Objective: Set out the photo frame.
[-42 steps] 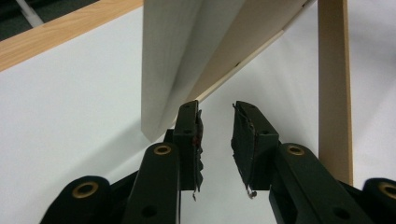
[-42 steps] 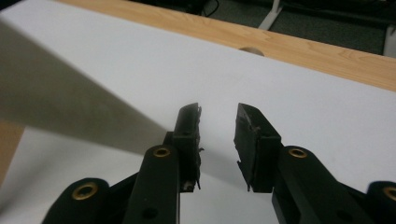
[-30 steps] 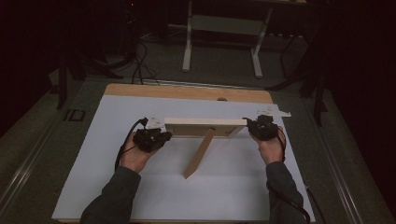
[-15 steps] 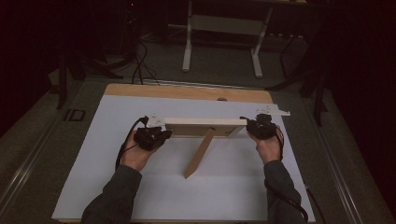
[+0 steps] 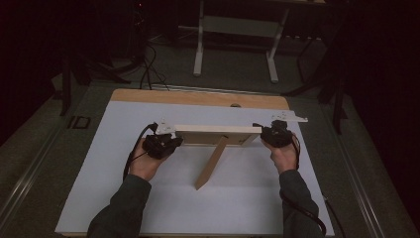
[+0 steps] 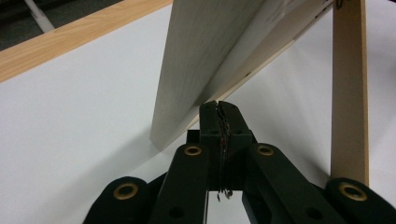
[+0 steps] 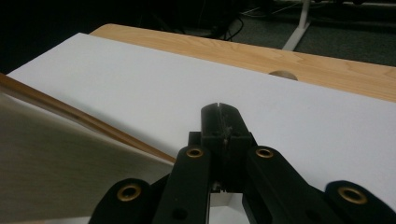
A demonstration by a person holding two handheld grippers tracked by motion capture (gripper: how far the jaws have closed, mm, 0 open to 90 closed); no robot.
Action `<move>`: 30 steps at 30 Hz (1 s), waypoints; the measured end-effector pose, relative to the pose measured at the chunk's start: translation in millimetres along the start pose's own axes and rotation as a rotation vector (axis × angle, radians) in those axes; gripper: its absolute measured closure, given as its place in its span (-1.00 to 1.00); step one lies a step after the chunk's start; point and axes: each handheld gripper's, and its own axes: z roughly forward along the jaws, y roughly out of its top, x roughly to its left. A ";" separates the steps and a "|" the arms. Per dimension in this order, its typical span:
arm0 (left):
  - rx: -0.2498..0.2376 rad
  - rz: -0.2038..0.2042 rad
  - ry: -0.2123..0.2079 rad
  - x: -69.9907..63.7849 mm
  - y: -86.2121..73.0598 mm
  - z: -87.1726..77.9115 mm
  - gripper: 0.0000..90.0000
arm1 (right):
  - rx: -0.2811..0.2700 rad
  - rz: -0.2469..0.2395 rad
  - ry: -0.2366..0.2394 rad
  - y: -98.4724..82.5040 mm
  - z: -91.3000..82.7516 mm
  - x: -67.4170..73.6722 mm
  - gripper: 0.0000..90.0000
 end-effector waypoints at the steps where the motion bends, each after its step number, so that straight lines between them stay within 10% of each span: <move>1: 0.000 0.000 0.000 0.0 0.0 0.0 1.00 | 0.000 0.000 0.000 0.0 0.0 0.0 1.00; 30: -0.076 -0.005 -0.013 -27.5 24.9 6.4 1.00 | 0.007 -0.020 0.068 -1.0 -1.1 2.4 1.00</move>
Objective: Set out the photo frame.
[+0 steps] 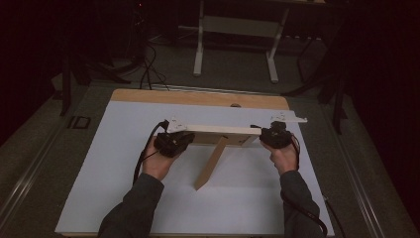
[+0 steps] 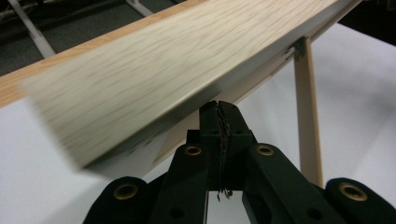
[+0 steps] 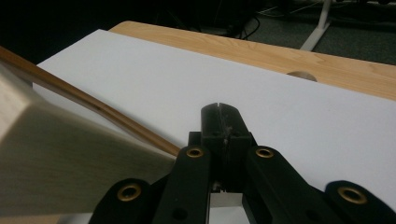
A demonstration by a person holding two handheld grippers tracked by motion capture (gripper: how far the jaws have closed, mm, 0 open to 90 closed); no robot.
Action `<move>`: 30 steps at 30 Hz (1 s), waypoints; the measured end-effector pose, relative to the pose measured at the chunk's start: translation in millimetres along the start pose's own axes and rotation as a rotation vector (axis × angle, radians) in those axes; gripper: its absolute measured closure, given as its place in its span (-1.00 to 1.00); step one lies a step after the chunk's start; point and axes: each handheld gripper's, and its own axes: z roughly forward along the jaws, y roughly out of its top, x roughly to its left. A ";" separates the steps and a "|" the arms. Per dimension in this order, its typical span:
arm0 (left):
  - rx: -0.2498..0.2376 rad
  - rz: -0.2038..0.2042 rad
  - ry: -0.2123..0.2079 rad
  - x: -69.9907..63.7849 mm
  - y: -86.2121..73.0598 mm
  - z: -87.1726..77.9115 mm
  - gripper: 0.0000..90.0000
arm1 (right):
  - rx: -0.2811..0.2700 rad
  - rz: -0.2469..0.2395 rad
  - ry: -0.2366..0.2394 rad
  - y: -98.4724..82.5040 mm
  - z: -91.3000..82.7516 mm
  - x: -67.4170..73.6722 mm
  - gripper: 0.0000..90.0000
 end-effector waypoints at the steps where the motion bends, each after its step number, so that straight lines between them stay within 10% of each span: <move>1: -0.009 -0.004 -0.005 -2.4 1.1 1.5 1.00 | 0.001 -0.001 0.001 0.0 -0.1 0.0 1.00; 30: -0.010 0.010 -0.036 -22.9 20.1 16.7 1.00 | 0.012 -0.042 0.046 1.1 -3.3 6.8 1.00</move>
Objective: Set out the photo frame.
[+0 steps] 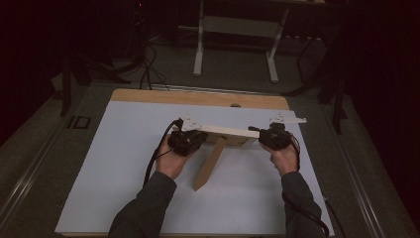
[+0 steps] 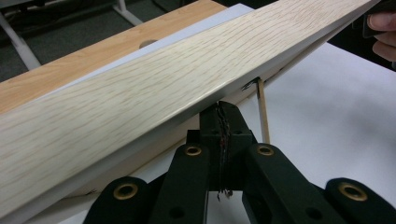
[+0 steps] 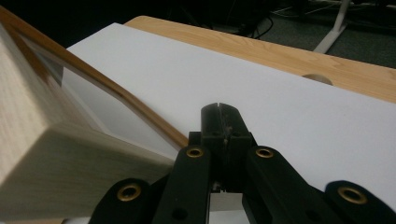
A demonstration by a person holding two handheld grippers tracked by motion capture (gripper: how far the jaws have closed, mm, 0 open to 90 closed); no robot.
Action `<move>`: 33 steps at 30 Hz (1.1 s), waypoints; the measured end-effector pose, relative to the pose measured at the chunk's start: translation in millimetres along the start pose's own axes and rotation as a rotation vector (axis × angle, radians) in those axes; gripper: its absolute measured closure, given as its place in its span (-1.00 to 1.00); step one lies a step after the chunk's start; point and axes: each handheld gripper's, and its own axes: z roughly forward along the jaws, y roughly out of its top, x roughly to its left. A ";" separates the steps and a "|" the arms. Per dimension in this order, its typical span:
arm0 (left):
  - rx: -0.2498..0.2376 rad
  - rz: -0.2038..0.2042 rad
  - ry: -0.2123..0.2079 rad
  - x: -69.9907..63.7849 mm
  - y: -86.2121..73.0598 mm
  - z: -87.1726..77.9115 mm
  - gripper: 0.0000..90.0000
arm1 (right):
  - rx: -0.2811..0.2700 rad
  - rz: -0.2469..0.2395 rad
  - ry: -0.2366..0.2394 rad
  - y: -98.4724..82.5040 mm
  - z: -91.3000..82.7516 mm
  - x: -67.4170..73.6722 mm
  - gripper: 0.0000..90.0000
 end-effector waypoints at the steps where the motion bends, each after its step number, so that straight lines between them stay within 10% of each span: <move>1: 0.000 0.001 -0.002 -0.5 0.5 0.6 1.00 | 0.001 0.000 0.002 -0.1 -0.1 0.4 1.00; 33: -0.005 -0.010 -0.050 -18.0 10.7 15.9 1.00 | 0.002 -0.036 0.044 -1.8 -1.5 10.8 1.00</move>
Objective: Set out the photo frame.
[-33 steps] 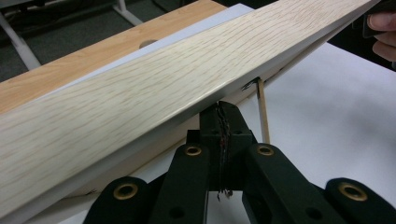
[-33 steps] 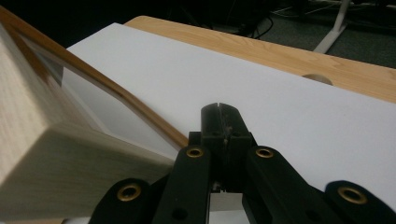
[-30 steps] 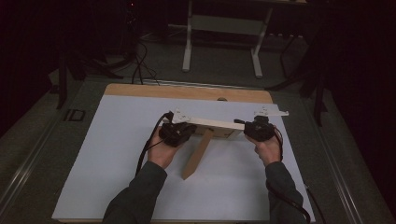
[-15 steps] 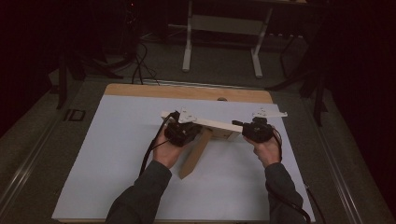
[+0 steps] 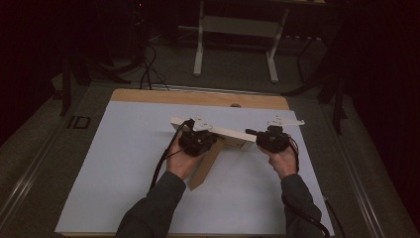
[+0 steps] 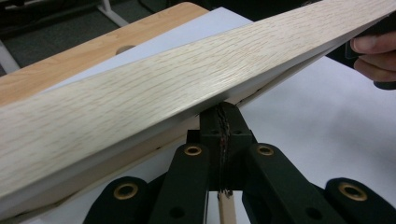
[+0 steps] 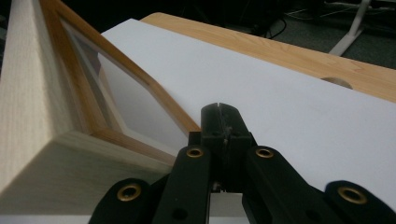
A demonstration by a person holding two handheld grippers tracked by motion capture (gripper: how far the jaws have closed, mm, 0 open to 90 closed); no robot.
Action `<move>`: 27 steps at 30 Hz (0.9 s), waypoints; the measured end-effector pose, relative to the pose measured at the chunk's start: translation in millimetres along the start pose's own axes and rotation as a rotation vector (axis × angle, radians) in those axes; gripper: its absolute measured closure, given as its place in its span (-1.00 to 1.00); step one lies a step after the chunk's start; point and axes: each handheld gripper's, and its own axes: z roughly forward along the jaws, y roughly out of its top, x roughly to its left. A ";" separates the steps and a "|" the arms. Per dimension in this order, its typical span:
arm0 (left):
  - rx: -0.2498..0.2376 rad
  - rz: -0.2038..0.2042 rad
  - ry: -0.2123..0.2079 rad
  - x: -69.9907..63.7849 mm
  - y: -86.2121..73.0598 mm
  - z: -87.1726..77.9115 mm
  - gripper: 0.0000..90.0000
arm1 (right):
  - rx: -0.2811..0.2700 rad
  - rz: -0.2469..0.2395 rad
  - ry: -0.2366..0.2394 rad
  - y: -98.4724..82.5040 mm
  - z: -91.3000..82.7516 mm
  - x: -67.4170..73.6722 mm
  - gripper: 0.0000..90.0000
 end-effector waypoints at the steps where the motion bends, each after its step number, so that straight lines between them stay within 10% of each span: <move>1: 0.000 -0.002 -0.001 0.0 0.0 0.4 1.00 | 0.003 -0.005 0.000 0.2 0.0 0.4 1.00; 27: 0.002 -0.010 -0.004 -3.2 3.3 5.4 1.00 | 0.011 -0.040 0.041 0.7 0.0 11.3 1.00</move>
